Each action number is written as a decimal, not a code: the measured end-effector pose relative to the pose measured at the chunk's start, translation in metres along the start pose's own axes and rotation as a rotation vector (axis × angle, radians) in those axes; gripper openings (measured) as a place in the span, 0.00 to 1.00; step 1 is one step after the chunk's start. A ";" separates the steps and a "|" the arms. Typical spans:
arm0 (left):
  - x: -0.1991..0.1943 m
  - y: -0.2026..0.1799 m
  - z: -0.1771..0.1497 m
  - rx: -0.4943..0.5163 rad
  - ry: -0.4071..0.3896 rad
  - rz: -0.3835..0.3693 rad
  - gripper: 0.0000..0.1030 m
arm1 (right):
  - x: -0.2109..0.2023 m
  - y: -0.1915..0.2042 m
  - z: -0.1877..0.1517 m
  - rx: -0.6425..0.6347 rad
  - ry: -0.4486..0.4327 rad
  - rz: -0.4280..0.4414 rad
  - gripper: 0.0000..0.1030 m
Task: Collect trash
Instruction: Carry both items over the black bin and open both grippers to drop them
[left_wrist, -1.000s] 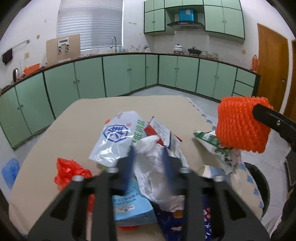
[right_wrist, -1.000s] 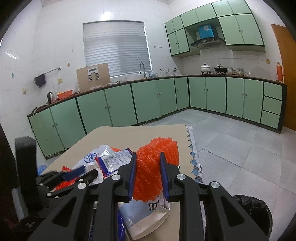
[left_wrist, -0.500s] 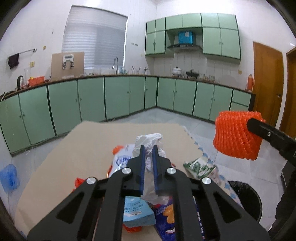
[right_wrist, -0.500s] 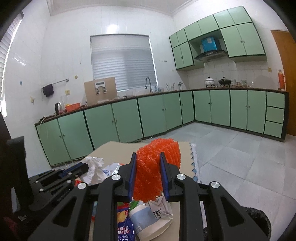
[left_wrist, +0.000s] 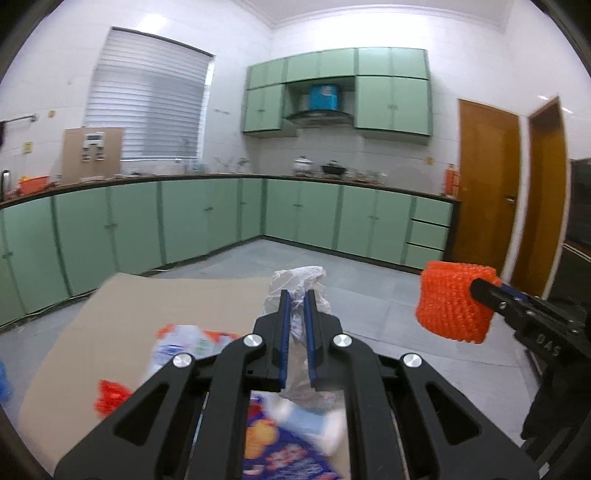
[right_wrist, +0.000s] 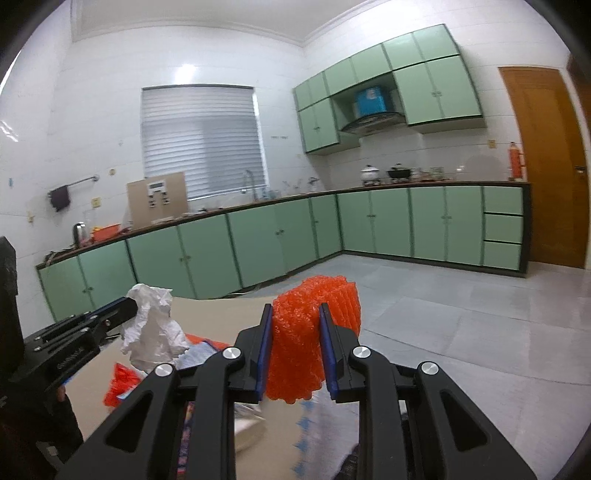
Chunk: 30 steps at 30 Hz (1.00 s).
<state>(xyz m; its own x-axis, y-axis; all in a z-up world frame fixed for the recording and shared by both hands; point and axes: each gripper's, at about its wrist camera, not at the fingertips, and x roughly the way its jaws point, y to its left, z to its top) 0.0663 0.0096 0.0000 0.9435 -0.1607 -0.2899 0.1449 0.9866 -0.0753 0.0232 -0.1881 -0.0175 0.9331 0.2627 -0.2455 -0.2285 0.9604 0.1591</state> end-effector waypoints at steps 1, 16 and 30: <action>0.003 -0.010 -0.001 0.007 0.003 -0.023 0.06 | -0.004 -0.008 -0.003 0.004 0.003 -0.020 0.23; 0.097 -0.142 -0.065 0.064 0.171 -0.290 0.06 | -0.027 -0.124 -0.057 0.110 0.126 -0.254 0.23; 0.165 -0.175 -0.125 0.114 0.337 -0.318 0.11 | 0.007 -0.180 -0.119 0.182 0.291 -0.325 0.29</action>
<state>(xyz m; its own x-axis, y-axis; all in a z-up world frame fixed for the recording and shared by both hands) 0.1595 -0.1933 -0.1545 0.7004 -0.4374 -0.5641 0.4608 0.8806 -0.1107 0.0383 -0.3482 -0.1615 0.8259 -0.0090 -0.5638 0.1394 0.9721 0.1886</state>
